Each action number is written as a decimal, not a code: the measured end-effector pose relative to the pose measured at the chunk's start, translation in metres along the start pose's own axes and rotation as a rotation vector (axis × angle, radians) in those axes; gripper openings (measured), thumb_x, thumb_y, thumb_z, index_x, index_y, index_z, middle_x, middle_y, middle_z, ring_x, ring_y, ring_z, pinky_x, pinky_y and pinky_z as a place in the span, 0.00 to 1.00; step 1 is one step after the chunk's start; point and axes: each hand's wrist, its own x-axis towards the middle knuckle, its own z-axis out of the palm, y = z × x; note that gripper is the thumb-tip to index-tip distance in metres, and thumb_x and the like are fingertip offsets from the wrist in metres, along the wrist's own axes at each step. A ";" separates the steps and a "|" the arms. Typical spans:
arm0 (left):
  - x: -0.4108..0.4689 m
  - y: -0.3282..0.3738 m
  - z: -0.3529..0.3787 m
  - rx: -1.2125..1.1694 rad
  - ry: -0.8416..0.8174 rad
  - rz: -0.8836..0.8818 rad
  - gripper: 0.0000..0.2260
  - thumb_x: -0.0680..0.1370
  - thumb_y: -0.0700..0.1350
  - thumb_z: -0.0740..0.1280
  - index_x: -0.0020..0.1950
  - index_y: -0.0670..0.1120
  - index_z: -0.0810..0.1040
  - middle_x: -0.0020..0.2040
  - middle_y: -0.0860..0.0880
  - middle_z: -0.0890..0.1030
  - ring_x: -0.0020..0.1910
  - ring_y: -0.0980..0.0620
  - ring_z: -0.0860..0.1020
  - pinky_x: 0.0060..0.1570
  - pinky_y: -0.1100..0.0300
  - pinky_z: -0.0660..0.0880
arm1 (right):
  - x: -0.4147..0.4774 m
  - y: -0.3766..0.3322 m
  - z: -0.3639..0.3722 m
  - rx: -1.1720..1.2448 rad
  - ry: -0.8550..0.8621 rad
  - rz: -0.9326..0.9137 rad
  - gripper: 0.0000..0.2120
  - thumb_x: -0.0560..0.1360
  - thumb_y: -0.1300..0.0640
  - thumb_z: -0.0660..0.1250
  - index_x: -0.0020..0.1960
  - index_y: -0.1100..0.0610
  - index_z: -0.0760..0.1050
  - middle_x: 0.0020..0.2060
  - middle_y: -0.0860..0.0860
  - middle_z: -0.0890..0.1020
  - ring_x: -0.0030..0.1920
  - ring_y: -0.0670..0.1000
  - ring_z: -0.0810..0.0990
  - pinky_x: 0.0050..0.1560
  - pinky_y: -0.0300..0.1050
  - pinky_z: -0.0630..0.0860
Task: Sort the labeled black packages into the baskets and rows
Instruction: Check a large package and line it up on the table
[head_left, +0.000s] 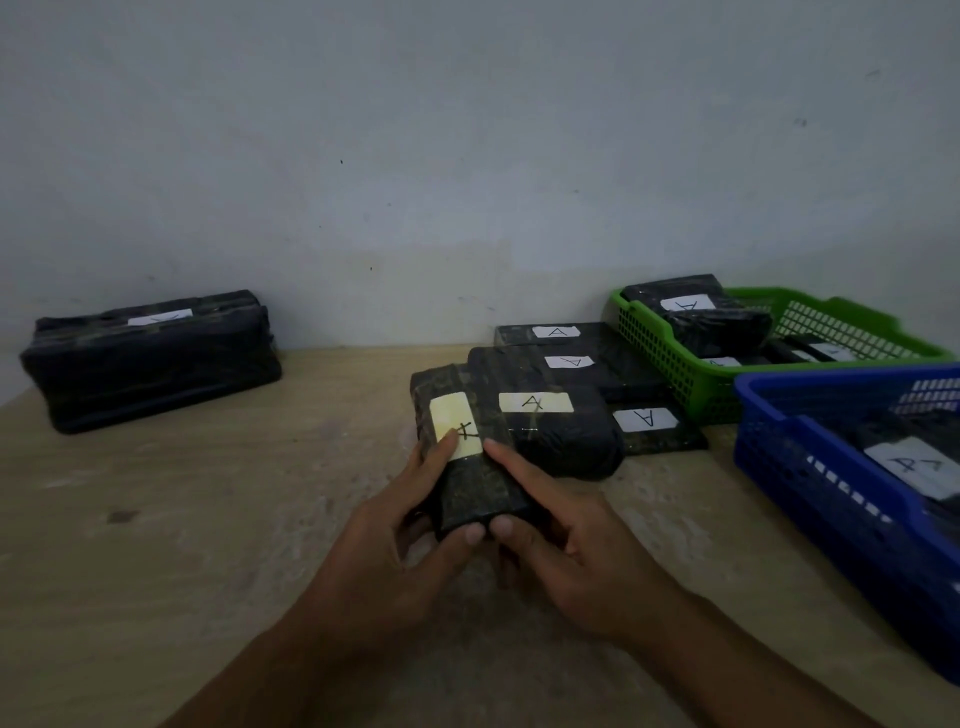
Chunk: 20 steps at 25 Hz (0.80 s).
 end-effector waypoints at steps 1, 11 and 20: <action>0.000 0.000 -0.002 -0.012 -0.009 -0.004 0.32 0.71 0.50 0.70 0.72 0.63 0.62 0.74 0.56 0.65 0.67 0.62 0.72 0.61 0.64 0.74 | 0.000 0.001 0.001 0.005 0.003 0.007 0.26 0.79 0.47 0.65 0.73 0.33 0.61 0.59 0.47 0.82 0.56 0.48 0.82 0.55 0.50 0.80; 0.001 0.000 -0.001 0.020 0.012 0.030 0.32 0.72 0.52 0.71 0.72 0.67 0.61 0.75 0.56 0.64 0.69 0.58 0.71 0.62 0.58 0.75 | -0.001 0.001 0.000 0.096 -0.063 0.037 0.30 0.79 0.54 0.66 0.74 0.34 0.59 0.64 0.41 0.78 0.60 0.43 0.80 0.60 0.46 0.79; 0.005 0.006 -0.002 -0.160 0.286 0.049 0.41 0.72 0.51 0.72 0.76 0.64 0.50 0.65 0.60 0.75 0.57 0.50 0.81 0.52 0.56 0.80 | 0.007 0.004 -0.025 0.228 0.048 0.153 0.17 0.74 0.50 0.71 0.56 0.46 0.64 0.51 0.54 0.83 0.47 0.55 0.84 0.44 0.54 0.82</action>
